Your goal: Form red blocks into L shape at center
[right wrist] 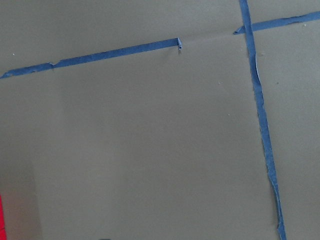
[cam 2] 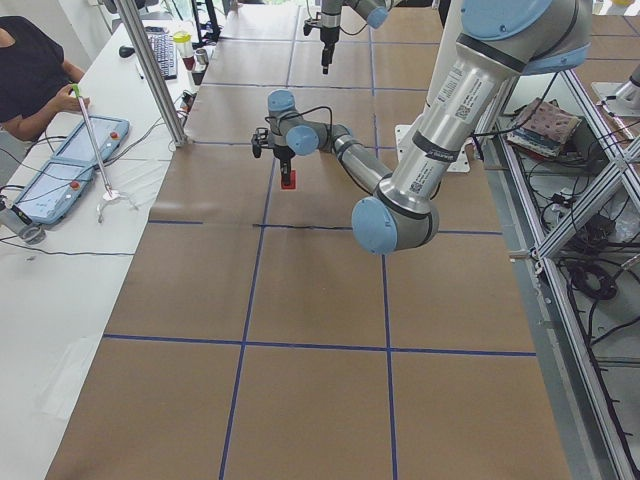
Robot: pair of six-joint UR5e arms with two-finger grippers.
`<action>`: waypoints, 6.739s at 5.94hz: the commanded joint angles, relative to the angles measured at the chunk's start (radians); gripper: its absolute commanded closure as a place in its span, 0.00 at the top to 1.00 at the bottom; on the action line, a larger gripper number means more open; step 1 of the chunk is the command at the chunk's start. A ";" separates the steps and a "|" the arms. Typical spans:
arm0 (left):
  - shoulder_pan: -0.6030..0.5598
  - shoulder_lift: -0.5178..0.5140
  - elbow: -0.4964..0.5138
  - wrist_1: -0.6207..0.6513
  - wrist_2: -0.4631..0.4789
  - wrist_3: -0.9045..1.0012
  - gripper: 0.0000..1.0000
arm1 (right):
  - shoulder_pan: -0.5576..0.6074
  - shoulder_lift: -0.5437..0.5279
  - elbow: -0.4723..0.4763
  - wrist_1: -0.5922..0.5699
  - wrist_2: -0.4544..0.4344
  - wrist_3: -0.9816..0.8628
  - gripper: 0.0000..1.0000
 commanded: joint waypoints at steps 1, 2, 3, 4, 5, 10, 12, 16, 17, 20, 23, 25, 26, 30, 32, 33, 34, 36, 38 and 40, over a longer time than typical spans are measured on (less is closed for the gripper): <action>0.076 -0.063 -0.026 0.085 0.057 -0.444 0.00 | 0.020 -0.016 0.003 0.001 -0.001 -0.001 1.00; 0.108 -0.064 -0.039 0.087 0.094 -0.731 0.03 | 0.021 -0.016 0.008 0.001 0.001 -0.001 1.00; 0.140 -0.075 -0.024 0.107 0.090 -0.904 0.04 | 0.021 -0.016 0.008 0.001 -0.001 -0.001 1.00; 0.143 -0.078 -0.036 0.127 0.087 -1.047 0.04 | 0.021 -0.016 0.008 0.001 -0.001 -0.001 1.00; 0.143 -0.087 -0.034 0.130 0.084 -1.161 0.04 | 0.021 -0.018 0.009 0.001 -0.002 0.000 1.00; 0.188 -0.135 0.025 0.090 0.085 -1.462 0.04 | 0.020 -0.038 0.017 0.001 -0.001 0.000 1.00; 0.197 -0.160 0.059 0.092 0.088 -1.465 0.04 | 0.021 -0.038 0.017 0.001 -0.002 0.000 1.00; 0.200 -0.158 0.062 0.070 0.088 -1.476 0.05 | 0.021 -0.038 0.017 0.001 -0.002 0.000 1.00; 0.200 -0.160 0.062 0.064 0.088 -1.478 0.08 | 0.021 -0.038 0.021 0.001 -0.002 0.000 1.00; 0.203 -0.160 0.062 0.063 0.088 -1.476 0.09 | 0.022 -0.038 0.021 0.001 -0.001 0.000 1.00; 0.203 -0.160 0.062 0.055 0.088 -1.478 1.00 | 0.022 -0.038 0.020 -0.001 0.001 0.000 1.00; 0.202 -0.160 0.050 0.038 0.088 -1.472 1.00 | 0.022 -0.038 0.023 -0.001 0.001 0.000 1.00; 0.187 -0.160 0.034 0.041 0.087 -1.450 1.00 | 0.022 -0.038 0.023 -0.001 0.001 0.000 1.00; 0.008 -0.002 -0.251 0.150 -0.052 -0.725 1.00 | 0.195 -0.097 0.011 -0.007 0.109 -0.175 1.00; -0.114 0.062 -0.258 0.141 -0.145 -0.303 1.00 | 0.400 -0.138 -0.117 -0.005 0.291 -0.466 1.00; -0.175 0.152 -0.278 0.136 -0.188 -0.031 1.00 | 0.501 -0.139 -0.170 -0.008 0.338 -0.604 1.00; -0.238 0.225 -0.281 0.136 -0.186 0.201 1.00 | 0.577 -0.180 -0.190 -0.007 0.338 -0.720 1.00; -0.374 0.315 -0.264 0.138 -0.193 0.606 1.00 | 0.666 -0.226 -0.255 -0.010 0.335 -0.944 1.00; -0.579 0.437 -0.261 0.142 -0.282 1.031 1.00 | 0.770 -0.266 -0.305 -0.010 0.340 -1.096 1.00; -0.741 0.546 -0.158 0.138 -0.381 1.360 1.00 | 0.818 -0.269 -0.330 -0.013 0.355 -1.155 1.00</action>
